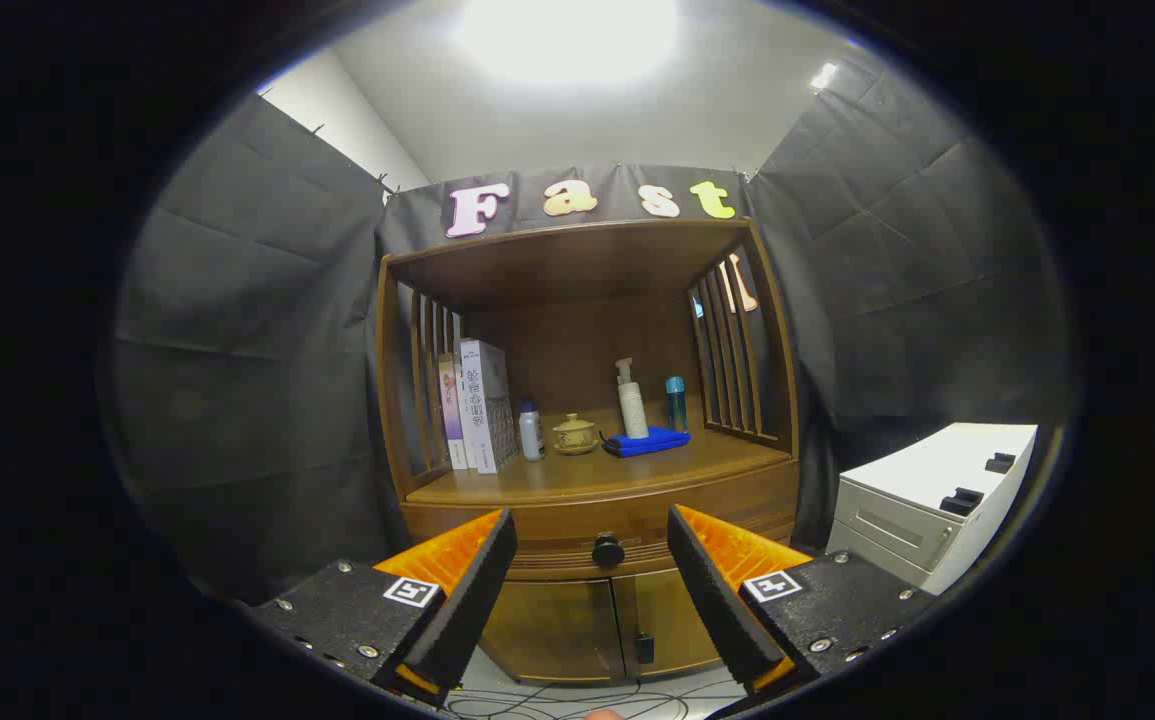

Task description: Pull open the drawer, take out the items inside it, and place them on the countertop above the cabinet.

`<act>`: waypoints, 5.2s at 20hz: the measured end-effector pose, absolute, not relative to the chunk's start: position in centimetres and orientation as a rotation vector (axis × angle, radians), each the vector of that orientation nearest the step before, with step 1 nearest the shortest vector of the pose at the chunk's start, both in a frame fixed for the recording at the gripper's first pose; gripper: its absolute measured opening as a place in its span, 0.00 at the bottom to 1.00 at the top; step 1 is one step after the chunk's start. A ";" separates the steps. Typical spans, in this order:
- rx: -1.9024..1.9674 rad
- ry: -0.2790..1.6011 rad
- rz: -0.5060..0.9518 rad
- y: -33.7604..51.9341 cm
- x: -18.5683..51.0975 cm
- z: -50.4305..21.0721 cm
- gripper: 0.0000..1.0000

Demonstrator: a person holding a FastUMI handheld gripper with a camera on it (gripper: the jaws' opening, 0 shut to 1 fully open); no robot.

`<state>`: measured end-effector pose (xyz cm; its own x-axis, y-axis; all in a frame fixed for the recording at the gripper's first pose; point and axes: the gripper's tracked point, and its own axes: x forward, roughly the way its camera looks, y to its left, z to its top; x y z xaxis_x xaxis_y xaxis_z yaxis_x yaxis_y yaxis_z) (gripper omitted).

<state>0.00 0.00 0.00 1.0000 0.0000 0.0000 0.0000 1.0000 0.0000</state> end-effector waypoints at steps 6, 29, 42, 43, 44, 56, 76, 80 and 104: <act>-0.003 -0.008 0.005 -0.1 0.0 0.0 0.95; -0.014 -0.001 -0.017 -1.8 6.3 -1.3 0.95; -0.072 0.094 0.003 -2.0 14.3 -7.7 0.95; -0.078 0.106 -0.002 -2.1 14.7 -8.3 0.95; -0.080 0.117 -0.004 -2.1 15.2 -8.8 0.95; -0.071 0.263 0.000 -2.7 19.2 -14.6 0.89; -0.098 0.316 -0.022 -2.5 17.1 -16.1 0.37; -0.096 0.318 -0.016 -2.5 15.4 -15.9 0.37; -0.101 0.328 -0.012 -2.4 5.3 -16.4 0.37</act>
<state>5.28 -2.40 -16.41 0.9466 -0.0284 -0.3210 -0.0046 0.9948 -0.1014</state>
